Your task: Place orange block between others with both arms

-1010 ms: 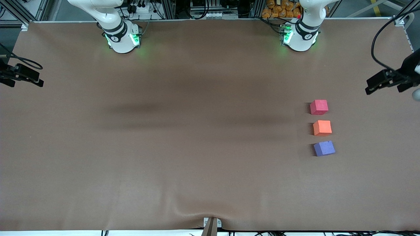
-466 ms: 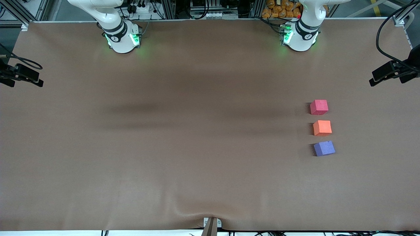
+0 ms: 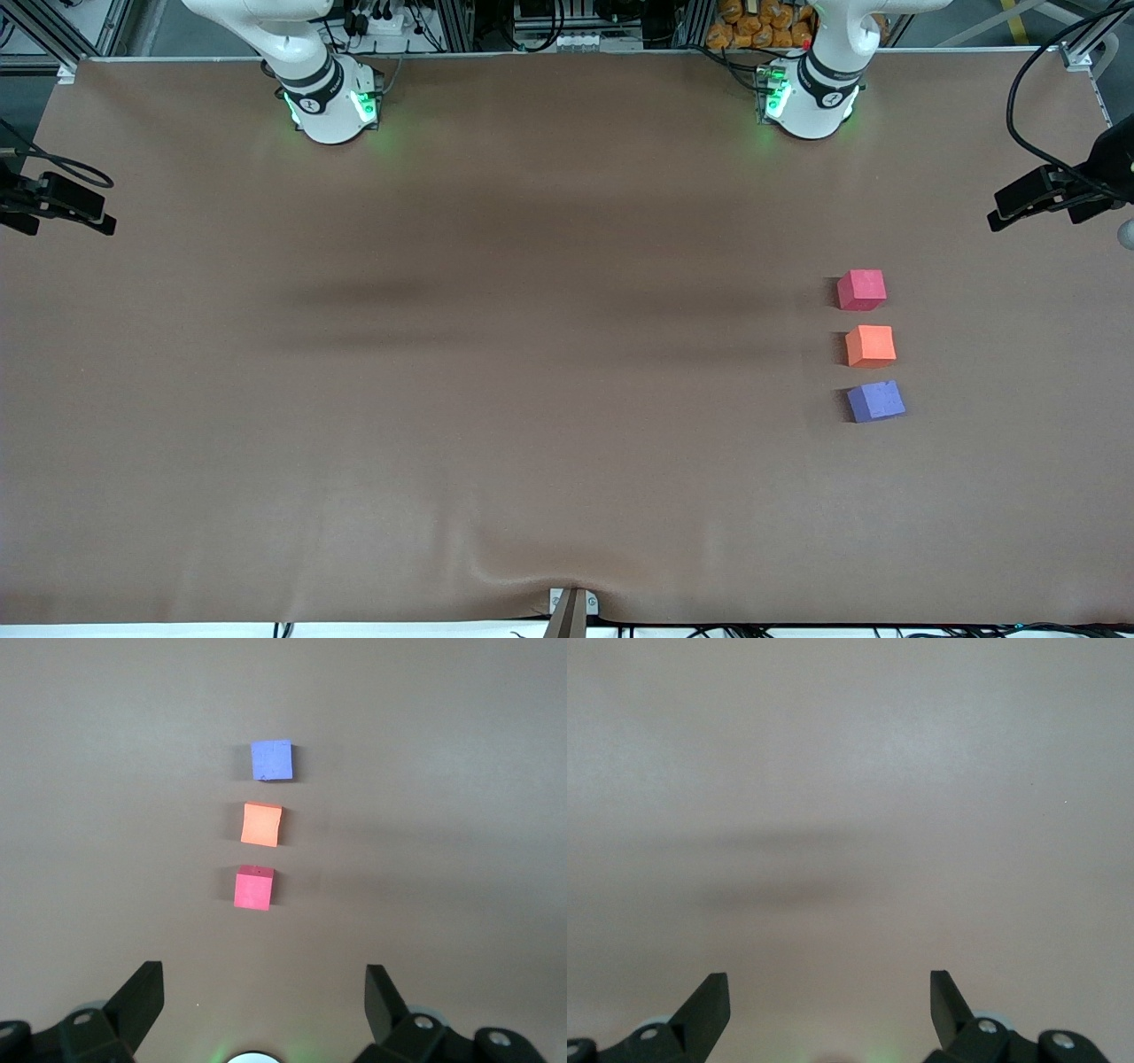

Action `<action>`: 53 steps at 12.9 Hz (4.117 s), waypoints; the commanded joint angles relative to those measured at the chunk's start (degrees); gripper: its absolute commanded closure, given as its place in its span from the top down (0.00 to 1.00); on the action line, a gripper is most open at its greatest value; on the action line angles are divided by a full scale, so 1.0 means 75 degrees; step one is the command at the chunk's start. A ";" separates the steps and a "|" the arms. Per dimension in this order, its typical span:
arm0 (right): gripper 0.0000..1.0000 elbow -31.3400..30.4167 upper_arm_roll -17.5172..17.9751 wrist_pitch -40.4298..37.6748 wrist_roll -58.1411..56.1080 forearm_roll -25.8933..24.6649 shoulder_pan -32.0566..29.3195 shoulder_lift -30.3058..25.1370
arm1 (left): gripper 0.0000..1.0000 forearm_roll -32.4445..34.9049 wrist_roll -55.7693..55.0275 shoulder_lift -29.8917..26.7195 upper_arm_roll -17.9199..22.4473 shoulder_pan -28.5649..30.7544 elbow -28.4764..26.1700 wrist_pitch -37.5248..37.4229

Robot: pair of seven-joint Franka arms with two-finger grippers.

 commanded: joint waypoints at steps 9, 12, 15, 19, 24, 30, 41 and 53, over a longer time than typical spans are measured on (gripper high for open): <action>1.00 -0.0025 -0.0013 0.0045 -0.0090 0.0060 -0.0056 -0.0013 | 1.00 -0.0134 0.0139 -0.0707 0.0532 -0.0481 -0.0419 -0.0130; 1.00 -0.0025 -0.0002 0.0045 -0.0090 0.0060 -0.0091 -0.0013 | 1.00 -0.0134 0.0139 -0.0661 0.0532 -0.0481 -0.0419 -0.0118; 1.00 -0.0025 -0.0013 0.0056 -0.0090 0.0060 -0.0091 0.0033 | 1.00 -0.0099 0.0128 -0.0602 0.0404 -0.0492 -0.0396 -0.0130; 1.00 -0.0025 -0.0002 0.0056 -0.0090 0.0060 -0.0091 0.0045 | 1.00 -0.0040 0.0116 -0.0508 0.0321 -0.0469 -0.0384 -0.0130; 1.00 -0.0025 -0.0013 0.0068 -0.0101 0.0060 -0.0102 0.0057 | 1.00 -0.0017 0.0104 -0.0426 0.0333 -0.0422 -0.0337 -0.0130; 1.00 -0.0013 -0.0002 0.0056 -0.0101 0.0060 -0.0102 0.0057 | 1.00 -0.0017 0.0092 -0.0356 0.0345 -0.0411 -0.0220 -0.0130; 1.00 -0.0002 -0.0013 0.0056 -0.0101 0.0060 -0.0114 0.0057 | 1.00 -0.0017 -0.0025 -0.0250 0.0345 -0.0434 -0.0220 -0.0118; 1.00 0.0010 -0.0013 0.0056 -0.0101 0.0060 -0.0161 0.0057 | 1.00 0.0276 -0.0013 -0.0250 0.0321 -0.0528 -0.0185 -0.0130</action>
